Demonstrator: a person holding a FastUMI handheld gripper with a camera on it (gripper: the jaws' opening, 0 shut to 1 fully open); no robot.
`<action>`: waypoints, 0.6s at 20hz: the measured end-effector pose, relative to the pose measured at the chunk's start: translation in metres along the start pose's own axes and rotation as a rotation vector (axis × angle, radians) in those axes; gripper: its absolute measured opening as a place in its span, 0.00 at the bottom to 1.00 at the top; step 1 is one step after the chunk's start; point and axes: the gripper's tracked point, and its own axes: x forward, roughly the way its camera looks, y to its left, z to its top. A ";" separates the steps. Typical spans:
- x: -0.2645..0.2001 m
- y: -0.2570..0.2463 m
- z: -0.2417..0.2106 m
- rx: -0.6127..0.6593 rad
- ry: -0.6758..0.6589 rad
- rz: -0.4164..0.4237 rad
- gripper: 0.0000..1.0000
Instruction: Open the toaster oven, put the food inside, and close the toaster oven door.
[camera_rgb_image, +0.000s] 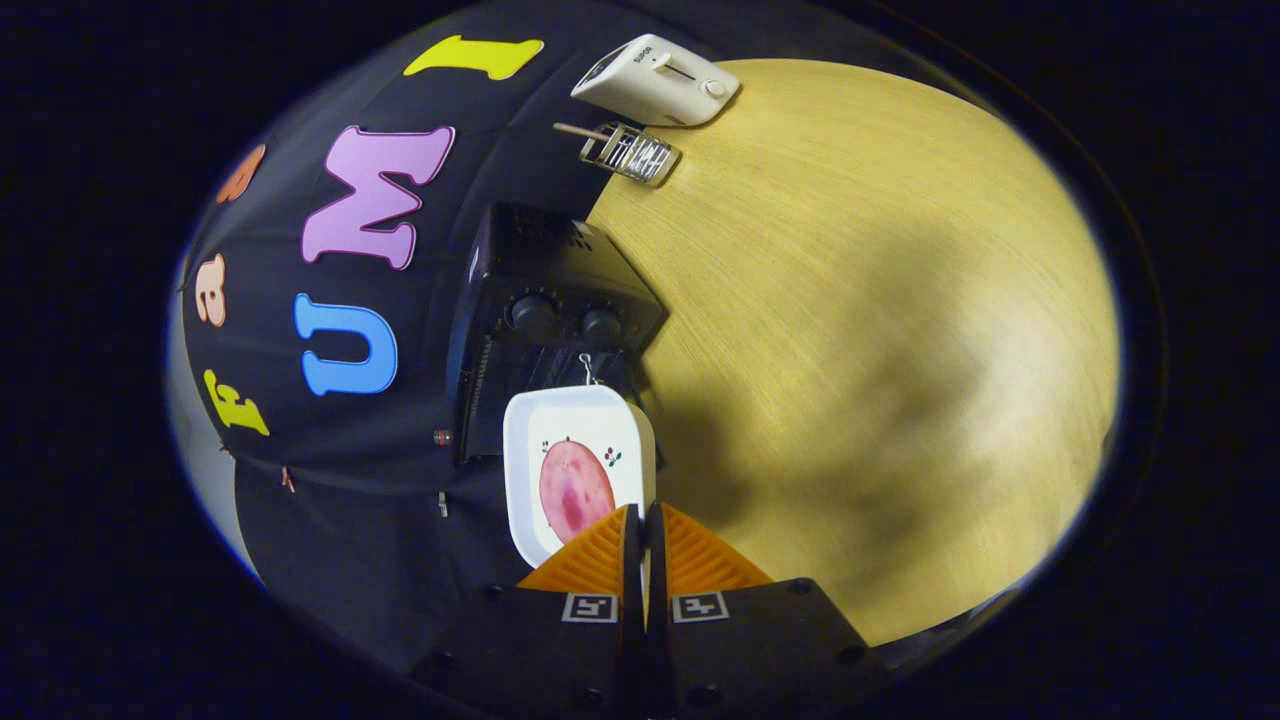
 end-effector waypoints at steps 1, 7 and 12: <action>0.014 0.008 -0.012 0.018 -0.019 -0.007 0.05; 0.091 0.060 -0.039 0.152 -0.154 0.007 0.05; 0.128 0.074 -0.030 0.235 -0.258 -0.033 0.05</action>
